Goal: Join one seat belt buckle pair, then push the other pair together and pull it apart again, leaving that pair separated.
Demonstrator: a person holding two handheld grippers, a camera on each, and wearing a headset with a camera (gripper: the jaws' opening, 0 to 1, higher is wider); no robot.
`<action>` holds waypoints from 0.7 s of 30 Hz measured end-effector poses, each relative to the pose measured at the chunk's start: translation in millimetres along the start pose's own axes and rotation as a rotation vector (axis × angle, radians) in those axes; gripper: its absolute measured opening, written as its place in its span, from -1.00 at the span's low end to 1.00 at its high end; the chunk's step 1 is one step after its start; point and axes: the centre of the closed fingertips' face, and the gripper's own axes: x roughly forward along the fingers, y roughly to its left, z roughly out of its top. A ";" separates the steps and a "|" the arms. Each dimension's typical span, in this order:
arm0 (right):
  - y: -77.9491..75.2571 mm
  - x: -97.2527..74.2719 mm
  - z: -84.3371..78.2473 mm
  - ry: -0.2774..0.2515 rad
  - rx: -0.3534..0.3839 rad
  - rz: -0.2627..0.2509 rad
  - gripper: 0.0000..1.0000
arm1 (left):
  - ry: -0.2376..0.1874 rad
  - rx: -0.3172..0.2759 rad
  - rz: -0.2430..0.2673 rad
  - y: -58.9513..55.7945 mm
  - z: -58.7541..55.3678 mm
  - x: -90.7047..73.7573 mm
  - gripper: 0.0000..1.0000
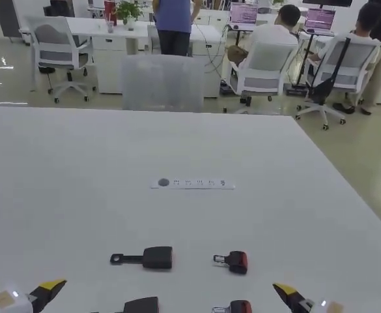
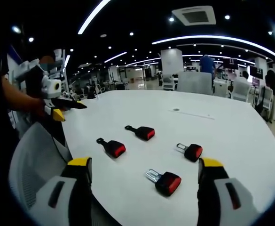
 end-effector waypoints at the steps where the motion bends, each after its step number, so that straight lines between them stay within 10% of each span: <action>1: 0.5 0.2 0.2 0.000 0.000 0.002 0.91 | -0.001 0.001 -0.002 -0.5 0.4 0.3 1.00; 21: -4.7 -2.2 -2.3 0.035 -0.031 0.059 0.91 | 0.039 0.024 -0.075 -0.7 -0.7 -0.2 1.00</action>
